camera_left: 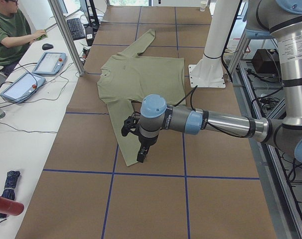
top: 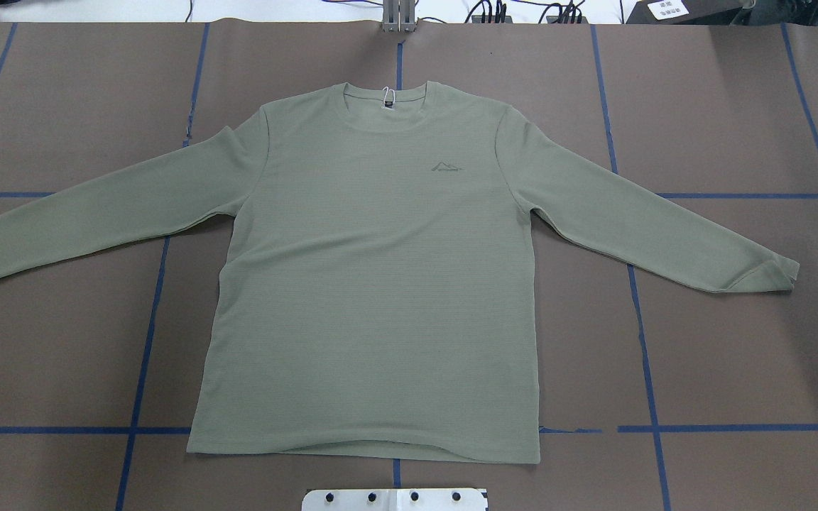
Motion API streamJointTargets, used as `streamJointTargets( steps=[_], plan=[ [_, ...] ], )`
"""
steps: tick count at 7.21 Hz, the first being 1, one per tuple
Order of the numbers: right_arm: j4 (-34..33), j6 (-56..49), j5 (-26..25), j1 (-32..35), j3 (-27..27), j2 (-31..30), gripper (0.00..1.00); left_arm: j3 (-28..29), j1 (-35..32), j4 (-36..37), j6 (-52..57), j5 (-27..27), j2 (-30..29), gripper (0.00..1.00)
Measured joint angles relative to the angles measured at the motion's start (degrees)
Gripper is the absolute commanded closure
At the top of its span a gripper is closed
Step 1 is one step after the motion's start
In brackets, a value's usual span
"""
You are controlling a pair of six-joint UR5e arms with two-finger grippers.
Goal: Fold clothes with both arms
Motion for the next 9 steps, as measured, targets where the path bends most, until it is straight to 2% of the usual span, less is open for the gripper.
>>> streamJointTargets(
  steps=[1, 3, 4, 6, 7, 8, 9],
  plan=[
    [0.6, 0.1, 0.0, 0.0, -0.1, 3.3, 0.00, -0.8, 0.0, -4.4, -0.2, 0.1, -0.1, 0.00],
    [1.9, 0.3, 0.0, -0.1, -0.5, 9.0, 0.00, 2.1, -0.3, -16.9, -0.5, 0.3, -1.9, 0.00],
    [2.8, 0.3, 1.0, -0.1, -0.6, 10.0, 0.00, 4.0, -0.4, -21.3, -0.5, 0.1, -3.0, 0.00],
    [9.9, 5.2, 4.2, -2.4, -1.0, 7.6, 0.01, 4.8, -0.6, -24.0, -0.6, -0.1, -3.6, 0.00],
    [15.5, 14.2, 3.5, -5.8, -1.3, 6.1, 0.08, 4.7, -0.6, -24.3, -0.6, -0.2, -3.6, 0.00],
    [21.7, 24.8, 0.8, -10.3, -1.6, 4.9, 0.27, 4.5, -0.6, -24.3, -0.5, -0.2, -3.6, 0.00],
    [27.9, 37.0, -3.1, -15.9, -2.3, 4.0, 0.31, 4.3, -0.7, -24.4, -0.5, -0.2, -3.6, 0.00]
  ],
)
